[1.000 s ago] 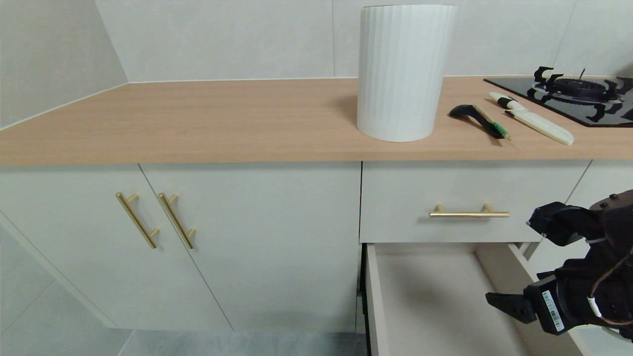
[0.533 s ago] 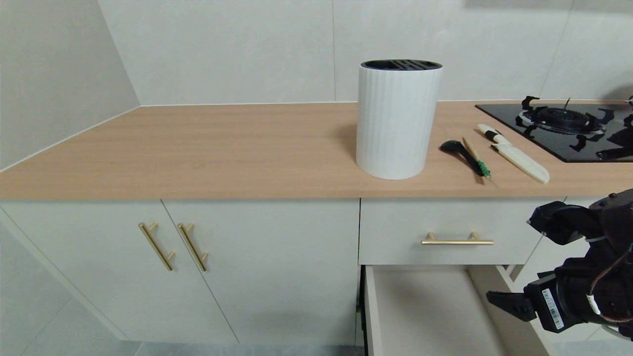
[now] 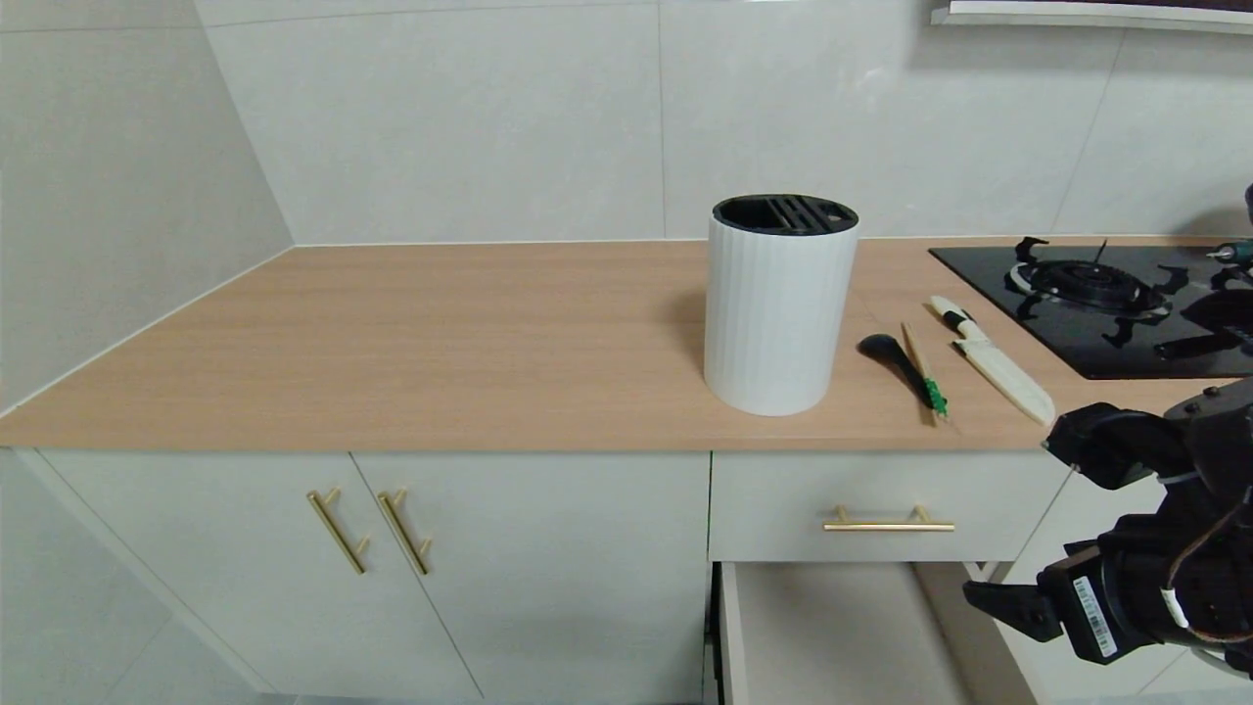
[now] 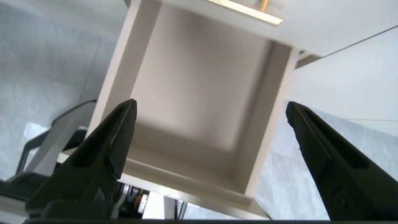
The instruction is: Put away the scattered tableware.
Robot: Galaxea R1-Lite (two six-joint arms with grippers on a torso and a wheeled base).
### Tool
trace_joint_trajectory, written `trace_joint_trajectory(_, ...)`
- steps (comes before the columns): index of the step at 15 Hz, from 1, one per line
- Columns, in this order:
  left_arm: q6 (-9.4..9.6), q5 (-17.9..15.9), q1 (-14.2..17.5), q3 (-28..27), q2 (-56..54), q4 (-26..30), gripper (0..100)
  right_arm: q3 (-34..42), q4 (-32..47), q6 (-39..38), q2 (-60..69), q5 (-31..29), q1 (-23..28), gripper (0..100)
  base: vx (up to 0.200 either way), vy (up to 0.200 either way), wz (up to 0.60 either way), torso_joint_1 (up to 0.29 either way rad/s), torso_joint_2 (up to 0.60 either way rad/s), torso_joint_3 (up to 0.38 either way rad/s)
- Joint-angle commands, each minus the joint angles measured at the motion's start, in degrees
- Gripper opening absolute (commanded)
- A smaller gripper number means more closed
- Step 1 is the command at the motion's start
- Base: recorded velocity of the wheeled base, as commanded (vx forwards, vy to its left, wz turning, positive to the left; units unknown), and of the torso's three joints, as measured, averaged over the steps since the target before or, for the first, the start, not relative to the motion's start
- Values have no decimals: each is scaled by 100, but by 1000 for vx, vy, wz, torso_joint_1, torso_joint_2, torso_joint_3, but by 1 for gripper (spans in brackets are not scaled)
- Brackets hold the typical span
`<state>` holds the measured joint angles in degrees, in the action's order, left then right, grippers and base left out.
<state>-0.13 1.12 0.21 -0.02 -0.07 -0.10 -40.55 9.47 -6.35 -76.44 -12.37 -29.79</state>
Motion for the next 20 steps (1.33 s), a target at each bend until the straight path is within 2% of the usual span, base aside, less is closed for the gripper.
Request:
trace_joint_trajectory(1, -4, 2, 6, 2, 7, 1, 100, 3, 2, 2, -12, -2, 0, 100, 0, 0, 0, 85, -183, -110)
trace_joint_trajectory(4, -4, 2, -3, 2, 7, 1, 100, -15, -24, -6, -3, -11, 0, 100, 0, 0, 0, 26, -54, -34)
trace_joint_trajectory(6, -4, 2, 6, 2, 7, 1, 100, -287, 20, 2, 313, -46, -9, 100, 0, 0, 0, 0, 0, 0)
trace_joint_trajectory(8, -4, 2, 6, 2, 7, 1, 100, -1052, 714, -24, 384, -55, 35, 100, 0, 0, 0, 0, 0, 0)
trace_joint_trajectory(10, -4, 2, -3, 2, 7, 1, 100, -2335, 1716, -138, -21, -19, 413, 100, 0, 0, 0, 0, 0, 0)
trace_joint_trajectory(13, -4, 2, 6, 2, 7, 1, 100, -3451, 2138, -1131, -943, -90, 448, 100, 0, 0, 0, 0, 0, 0)
trace_joint_trajectory(15, -4, 2, 6, 2, 7, 1, 100, -3662, 2076, -1650, -1559, -266, 448, 100, 0, 0, 0, 0, 0, 0)
trace_joint_trajectory(18, -4, 2, -3, 2, 7, 1, 100, -3671, 1637, -1940, -2253, -1013, 448, 100, 0, 0, 0, 0, 0, 0)
trace_joint_trajectory(20, -4, 2, 6, 2, 7, 1, 100, -3671, 1461, -2010, -2429, -1048, 448, 100, 0, 0, 0, 0, 0, 0)
